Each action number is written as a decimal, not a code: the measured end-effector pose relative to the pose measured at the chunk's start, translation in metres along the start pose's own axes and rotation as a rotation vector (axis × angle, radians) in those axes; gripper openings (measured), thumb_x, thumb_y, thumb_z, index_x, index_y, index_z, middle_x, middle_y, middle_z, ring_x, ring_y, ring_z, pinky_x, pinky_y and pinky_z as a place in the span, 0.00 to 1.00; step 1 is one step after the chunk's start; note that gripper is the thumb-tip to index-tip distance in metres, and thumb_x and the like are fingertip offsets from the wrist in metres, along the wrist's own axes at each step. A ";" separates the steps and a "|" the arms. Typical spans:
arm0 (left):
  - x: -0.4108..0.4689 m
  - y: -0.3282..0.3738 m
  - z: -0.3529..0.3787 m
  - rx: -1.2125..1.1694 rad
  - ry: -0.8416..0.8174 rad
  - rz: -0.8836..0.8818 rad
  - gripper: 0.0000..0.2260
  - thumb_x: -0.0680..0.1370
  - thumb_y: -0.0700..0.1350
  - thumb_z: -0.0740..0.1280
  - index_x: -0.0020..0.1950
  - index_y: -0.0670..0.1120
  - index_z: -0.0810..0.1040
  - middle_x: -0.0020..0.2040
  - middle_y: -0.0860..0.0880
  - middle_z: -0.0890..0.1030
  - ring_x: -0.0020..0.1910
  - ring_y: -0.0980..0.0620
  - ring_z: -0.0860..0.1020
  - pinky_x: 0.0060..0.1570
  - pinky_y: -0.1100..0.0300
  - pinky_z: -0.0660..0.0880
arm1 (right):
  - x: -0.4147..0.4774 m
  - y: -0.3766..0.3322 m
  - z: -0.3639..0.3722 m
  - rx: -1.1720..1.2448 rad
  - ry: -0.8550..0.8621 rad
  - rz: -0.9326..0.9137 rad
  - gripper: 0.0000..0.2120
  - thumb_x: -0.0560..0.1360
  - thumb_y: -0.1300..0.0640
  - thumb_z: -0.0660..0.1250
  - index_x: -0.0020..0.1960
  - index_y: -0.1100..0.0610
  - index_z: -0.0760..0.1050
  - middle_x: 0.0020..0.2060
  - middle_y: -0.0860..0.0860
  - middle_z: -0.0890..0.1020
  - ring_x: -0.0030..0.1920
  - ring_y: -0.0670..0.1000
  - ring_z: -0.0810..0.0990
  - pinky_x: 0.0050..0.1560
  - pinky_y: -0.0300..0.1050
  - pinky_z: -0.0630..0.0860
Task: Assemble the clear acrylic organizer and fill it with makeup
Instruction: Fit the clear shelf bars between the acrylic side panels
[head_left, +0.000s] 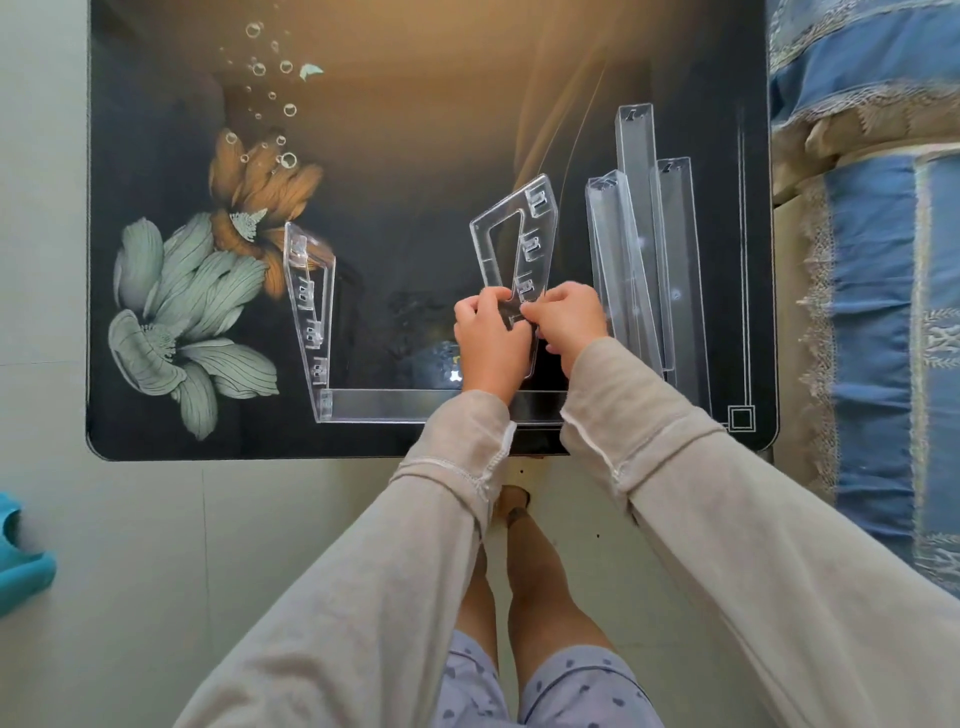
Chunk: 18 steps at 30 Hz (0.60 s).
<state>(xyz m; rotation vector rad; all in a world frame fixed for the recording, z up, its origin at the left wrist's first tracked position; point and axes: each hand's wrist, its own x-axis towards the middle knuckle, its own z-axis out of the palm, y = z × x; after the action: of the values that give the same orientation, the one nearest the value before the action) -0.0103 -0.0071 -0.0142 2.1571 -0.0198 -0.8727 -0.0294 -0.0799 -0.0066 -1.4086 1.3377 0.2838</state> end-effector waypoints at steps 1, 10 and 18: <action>0.000 0.000 -0.002 0.020 -0.027 0.016 0.18 0.75 0.34 0.61 0.64 0.42 0.70 0.66 0.42 0.66 0.64 0.42 0.69 0.61 0.55 0.70 | 0.000 0.003 0.001 -0.092 -0.006 -0.057 0.12 0.72 0.62 0.66 0.32 0.54 0.68 0.40 0.54 0.77 0.43 0.56 0.77 0.40 0.46 0.76; -0.049 -0.045 -0.013 0.602 -0.116 0.565 0.23 0.71 0.55 0.69 0.62 0.45 0.73 0.59 0.47 0.77 0.60 0.47 0.72 0.60 0.55 0.67 | -0.008 0.017 -0.029 -0.338 0.025 -0.250 0.09 0.72 0.62 0.62 0.49 0.60 0.79 0.41 0.58 0.81 0.49 0.61 0.81 0.53 0.60 0.78; -0.054 -0.056 -0.010 0.872 -0.119 0.779 0.19 0.59 0.42 0.80 0.48 0.43 0.82 0.42 0.47 0.85 0.41 0.46 0.82 0.42 0.58 0.79 | -0.016 0.023 -0.032 -0.505 0.000 -0.381 0.10 0.76 0.59 0.60 0.54 0.58 0.76 0.40 0.54 0.76 0.49 0.61 0.80 0.50 0.59 0.79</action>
<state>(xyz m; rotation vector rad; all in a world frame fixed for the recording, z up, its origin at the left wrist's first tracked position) -0.0599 0.0532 -0.0162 2.5018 -1.4236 -0.5474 -0.0690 -0.0911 0.0055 -2.0496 1.0030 0.3813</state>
